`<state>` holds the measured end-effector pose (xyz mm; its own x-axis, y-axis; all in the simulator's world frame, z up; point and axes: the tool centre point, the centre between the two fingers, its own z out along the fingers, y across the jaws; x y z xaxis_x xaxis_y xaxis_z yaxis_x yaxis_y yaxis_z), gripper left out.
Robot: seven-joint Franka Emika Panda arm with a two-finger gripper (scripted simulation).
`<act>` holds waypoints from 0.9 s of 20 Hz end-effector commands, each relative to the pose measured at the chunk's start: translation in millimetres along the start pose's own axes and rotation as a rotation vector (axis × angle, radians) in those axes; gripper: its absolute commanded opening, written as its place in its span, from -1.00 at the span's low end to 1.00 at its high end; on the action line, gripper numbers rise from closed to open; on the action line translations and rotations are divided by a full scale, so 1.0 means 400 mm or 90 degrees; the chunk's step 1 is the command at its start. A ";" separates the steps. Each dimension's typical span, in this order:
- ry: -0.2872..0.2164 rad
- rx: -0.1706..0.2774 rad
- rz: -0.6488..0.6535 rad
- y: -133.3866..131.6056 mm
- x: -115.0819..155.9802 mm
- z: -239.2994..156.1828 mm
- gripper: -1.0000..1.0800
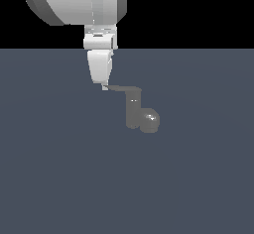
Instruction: Turn on the faucet by rotating a designated handle.
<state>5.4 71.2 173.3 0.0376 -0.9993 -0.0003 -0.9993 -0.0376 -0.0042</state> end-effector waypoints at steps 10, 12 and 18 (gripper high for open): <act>0.000 0.000 -0.001 0.061 0.033 -0.001 -1.00; 0.000 0.000 -0.001 0.076 0.042 -0.002 -1.00; 0.000 -0.001 -0.001 0.120 0.068 -0.001 -1.00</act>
<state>-35.3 52.7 175.2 0.0527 -0.9986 -0.0020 -0.9986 -0.0527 -0.0087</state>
